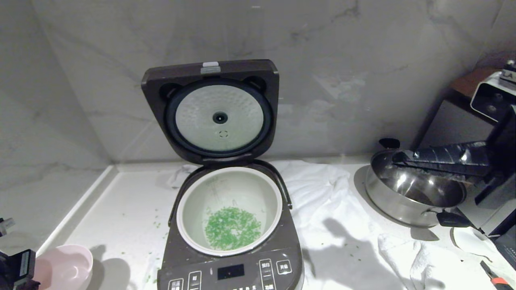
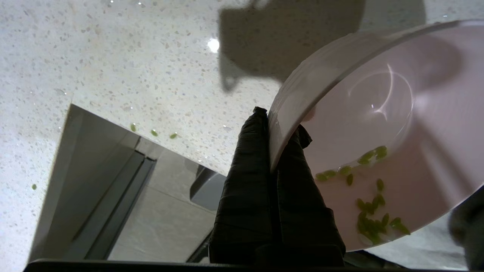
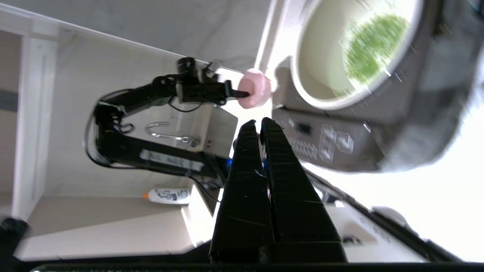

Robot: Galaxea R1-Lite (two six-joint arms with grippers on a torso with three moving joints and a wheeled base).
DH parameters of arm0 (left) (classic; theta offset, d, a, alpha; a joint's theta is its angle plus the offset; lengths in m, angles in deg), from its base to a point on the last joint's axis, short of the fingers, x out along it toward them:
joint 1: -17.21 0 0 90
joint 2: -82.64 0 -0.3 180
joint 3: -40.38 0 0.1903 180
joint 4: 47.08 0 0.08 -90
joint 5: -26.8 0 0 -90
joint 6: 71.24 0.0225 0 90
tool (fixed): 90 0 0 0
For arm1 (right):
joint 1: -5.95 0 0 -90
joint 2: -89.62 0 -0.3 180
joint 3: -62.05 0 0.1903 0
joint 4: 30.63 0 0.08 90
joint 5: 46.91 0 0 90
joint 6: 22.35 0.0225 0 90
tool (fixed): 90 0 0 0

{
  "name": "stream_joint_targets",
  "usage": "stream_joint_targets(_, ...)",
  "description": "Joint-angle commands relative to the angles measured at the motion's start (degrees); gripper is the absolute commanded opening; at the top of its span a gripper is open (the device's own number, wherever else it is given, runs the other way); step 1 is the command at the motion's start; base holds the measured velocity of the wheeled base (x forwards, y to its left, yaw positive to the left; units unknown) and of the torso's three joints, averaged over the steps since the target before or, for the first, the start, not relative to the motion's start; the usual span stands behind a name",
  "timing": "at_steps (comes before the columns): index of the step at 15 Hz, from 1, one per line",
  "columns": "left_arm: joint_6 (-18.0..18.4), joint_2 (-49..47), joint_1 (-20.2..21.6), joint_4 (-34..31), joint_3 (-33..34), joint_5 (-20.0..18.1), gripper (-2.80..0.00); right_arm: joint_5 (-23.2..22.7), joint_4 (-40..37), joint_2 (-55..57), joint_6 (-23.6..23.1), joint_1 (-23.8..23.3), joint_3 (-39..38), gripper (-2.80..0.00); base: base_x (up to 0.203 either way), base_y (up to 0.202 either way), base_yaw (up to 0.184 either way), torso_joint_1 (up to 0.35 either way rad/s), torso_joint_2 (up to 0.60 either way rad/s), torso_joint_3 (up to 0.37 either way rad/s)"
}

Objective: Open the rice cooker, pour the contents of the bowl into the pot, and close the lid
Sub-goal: Place the bowl on the table

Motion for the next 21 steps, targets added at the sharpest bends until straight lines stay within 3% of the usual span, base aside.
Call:
stream_joint_targets(1,1.32,-0.36,1.56,4.86,4.91,0.10,-2.80,1.03,-0.02,-7.99,0.25,-0.22,-5.93,-2.80,0.000,0.000,0.000,0.000,0.00,0.000)
stream_joint_targets(4,1.54,-2.52,3.57,12.66,11.11,0.50,-2.80,1.84,-0.02,-15.88,0.26,-0.32,-12.88,-2.80,0.000,0.000,0.000,0.000,0.00,0.000)
stream_joint_targets(7,1.51,-6.13,4.73,14.28,12.63,0.54,-2.80,4.36,0.98,-21.55,-0.80,-0.61,-19.23,-2.80,0.000,0.000,0.000,0.000,0.00,0.000)
stream_joint_targets(10,1.44,-8.56,4.91,15.97,12.69,0.10,-2.80,10.91,1.19,-25.81,-8.77,-0.56,-22.38,-2.80,0.000,0.000,0.000,0.000,0.00,0.000)
stream_joint_targets(15,1.58,-15.40,5.50,27.77,14.76,0.62,-2.80,14.41,0.08,-34.64,-10.92,-0.60,-22.83,-2.80,0.000,0.000,0.000,0.000,0.00,0.000)
stream_joint_targets(21,2.73,-18.26,5.35,31.54,14.94,0.16,-2.80,27.36,-4.65,-42.14,-29.19,-0.63,-24.06,-2.80,0.000,0.000,0.000,0.000,0.00,0.000)
